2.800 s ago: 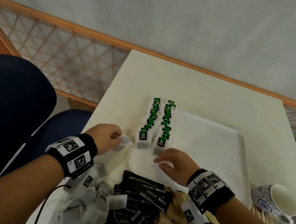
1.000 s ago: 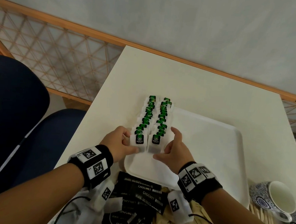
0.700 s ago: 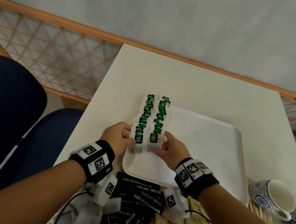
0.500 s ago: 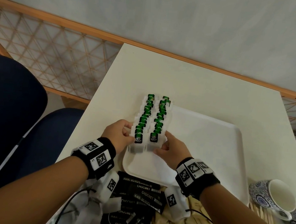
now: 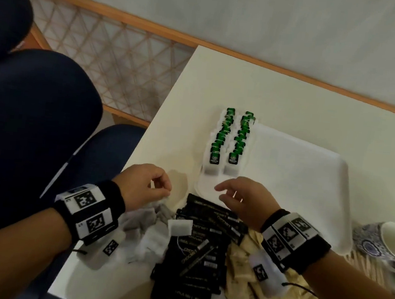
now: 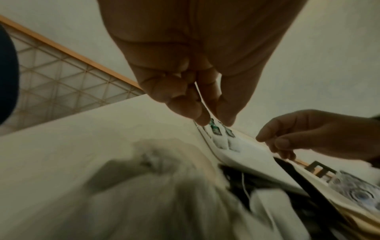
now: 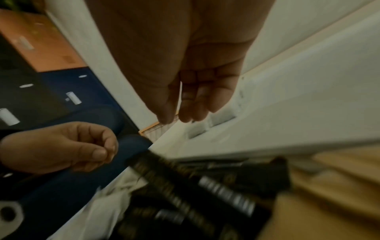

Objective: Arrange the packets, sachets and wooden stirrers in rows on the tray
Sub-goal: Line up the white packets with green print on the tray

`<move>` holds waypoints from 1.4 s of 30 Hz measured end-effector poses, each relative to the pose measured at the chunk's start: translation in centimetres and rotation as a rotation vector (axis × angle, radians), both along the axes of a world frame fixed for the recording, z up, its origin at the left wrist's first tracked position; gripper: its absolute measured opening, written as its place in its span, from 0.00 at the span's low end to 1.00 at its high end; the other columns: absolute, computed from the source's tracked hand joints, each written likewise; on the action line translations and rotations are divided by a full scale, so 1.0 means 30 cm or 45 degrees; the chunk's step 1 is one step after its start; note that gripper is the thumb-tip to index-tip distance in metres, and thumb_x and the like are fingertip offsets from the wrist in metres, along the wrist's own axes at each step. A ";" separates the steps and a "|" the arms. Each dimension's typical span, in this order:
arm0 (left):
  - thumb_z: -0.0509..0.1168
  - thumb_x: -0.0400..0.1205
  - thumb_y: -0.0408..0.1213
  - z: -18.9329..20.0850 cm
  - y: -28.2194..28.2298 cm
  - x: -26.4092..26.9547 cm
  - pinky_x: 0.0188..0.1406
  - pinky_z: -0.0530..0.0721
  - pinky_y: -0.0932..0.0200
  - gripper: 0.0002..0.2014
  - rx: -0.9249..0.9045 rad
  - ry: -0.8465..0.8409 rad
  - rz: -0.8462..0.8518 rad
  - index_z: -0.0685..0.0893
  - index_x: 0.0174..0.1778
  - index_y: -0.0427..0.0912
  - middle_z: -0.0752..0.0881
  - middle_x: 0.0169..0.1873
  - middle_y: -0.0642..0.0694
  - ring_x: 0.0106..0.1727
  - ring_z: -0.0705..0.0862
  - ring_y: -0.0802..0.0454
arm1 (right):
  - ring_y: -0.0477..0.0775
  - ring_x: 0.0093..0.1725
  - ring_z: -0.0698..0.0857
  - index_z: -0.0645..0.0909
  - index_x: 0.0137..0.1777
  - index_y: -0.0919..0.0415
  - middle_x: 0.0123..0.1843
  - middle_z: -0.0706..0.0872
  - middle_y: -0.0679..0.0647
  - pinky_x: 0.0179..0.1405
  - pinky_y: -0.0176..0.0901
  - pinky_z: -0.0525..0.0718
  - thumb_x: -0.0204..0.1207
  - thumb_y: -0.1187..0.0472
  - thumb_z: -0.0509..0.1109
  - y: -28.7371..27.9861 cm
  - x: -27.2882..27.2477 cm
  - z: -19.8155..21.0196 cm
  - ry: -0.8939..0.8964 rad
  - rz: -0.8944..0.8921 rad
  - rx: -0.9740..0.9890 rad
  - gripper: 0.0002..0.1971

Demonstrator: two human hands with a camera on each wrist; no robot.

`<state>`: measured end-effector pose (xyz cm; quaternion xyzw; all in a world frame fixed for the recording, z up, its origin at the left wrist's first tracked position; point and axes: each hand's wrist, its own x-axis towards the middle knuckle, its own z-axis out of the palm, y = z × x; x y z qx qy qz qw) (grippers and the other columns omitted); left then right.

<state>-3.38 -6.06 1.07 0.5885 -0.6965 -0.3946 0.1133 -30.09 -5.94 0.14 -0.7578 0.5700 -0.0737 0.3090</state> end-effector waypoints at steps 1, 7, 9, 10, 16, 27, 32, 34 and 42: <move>0.73 0.75 0.37 0.001 0.031 0.013 0.38 0.79 0.67 0.06 0.038 -0.031 -0.027 0.86 0.37 0.54 0.85 0.40 0.53 0.35 0.80 0.64 | 0.41 0.39 0.77 0.85 0.56 0.45 0.41 0.79 0.39 0.47 0.37 0.77 0.79 0.55 0.69 0.020 0.008 0.004 0.013 0.057 -0.011 0.09; 0.74 0.69 0.51 -0.031 0.229 0.138 0.55 0.80 0.57 0.24 -0.001 -0.300 0.009 0.75 0.59 0.60 0.72 0.58 0.59 0.57 0.74 0.64 | 0.56 0.49 0.83 0.86 0.57 0.50 0.48 0.83 0.52 0.46 0.48 0.82 0.74 0.50 0.69 0.117 0.138 -0.002 0.095 0.347 -0.180 0.13; 0.73 0.65 0.60 -0.036 0.262 0.144 0.57 0.80 0.53 0.38 0.018 -0.494 0.041 0.66 0.69 0.58 0.67 0.63 0.56 0.63 0.72 0.54 | 0.57 0.55 0.80 0.82 0.63 0.49 0.54 0.81 0.53 0.52 0.48 0.79 0.75 0.45 0.68 0.129 0.169 -0.006 0.238 0.416 -0.156 0.19; 0.72 0.62 0.65 -0.039 0.278 0.140 0.57 0.80 0.52 0.44 0.053 -0.567 0.048 0.62 0.71 0.57 0.66 0.64 0.54 0.64 0.72 0.51 | 0.57 0.57 0.79 0.80 0.66 0.48 0.56 0.80 0.52 0.54 0.47 0.76 0.75 0.41 0.66 0.133 0.177 -0.011 0.324 0.438 -0.152 0.22; 0.67 0.57 0.76 -0.093 0.322 0.077 0.46 0.80 0.55 0.49 0.203 -0.676 0.083 0.60 0.68 0.52 0.67 0.59 0.52 0.53 0.76 0.51 | 0.58 0.52 0.79 0.84 0.52 0.49 0.52 0.79 0.52 0.48 0.46 0.70 0.71 0.34 0.57 0.148 0.206 -0.028 0.428 0.444 -0.200 0.25; 0.67 0.76 0.43 -0.085 0.251 0.045 0.38 0.78 0.60 0.07 0.122 -0.263 0.066 0.75 0.40 0.47 0.78 0.47 0.56 0.44 0.81 0.49 | 0.43 0.40 0.84 0.77 0.31 0.46 0.40 0.86 0.43 0.38 0.32 0.82 0.62 0.33 0.70 0.160 0.140 0.033 -0.173 -0.092 0.105 0.17; 0.70 0.76 0.38 -0.047 0.218 0.058 0.37 0.83 0.63 0.04 0.148 0.001 0.216 0.80 0.41 0.48 0.83 0.38 0.54 0.37 0.81 0.58 | 0.40 0.34 0.84 0.76 0.30 0.51 0.34 0.88 0.45 0.29 0.29 0.81 0.66 0.42 0.79 0.146 0.125 0.032 -0.233 -0.264 0.099 0.18; 0.72 0.75 0.36 -0.034 0.203 0.060 0.35 0.85 0.62 0.05 0.182 0.061 0.232 0.81 0.38 0.48 0.83 0.35 0.54 0.34 0.81 0.58 | 0.37 0.32 0.83 0.76 0.29 0.51 0.32 0.87 0.45 0.31 0.33 0.83 0.67 0.48 0.79 0.143 0.129 0.034 -0.249 -0.270 0.127 0.16; 0.66 0.77 0.23 0.013 0.146 0.042 0.27 0.82 0.59 0.11 0.321 0.539 0.430 0.82 0.45 0.45 0.84 0.38 0.48 0.37 0.81 0.53 | 0.51 0.37 0.89 0.80 0.48 0.41 0.40 0.89 0.49 0.43 0.47 0.89 0.66 0.54 0.76 0.117 0.159 0.057 -0.520 -0.347 0.211 0.12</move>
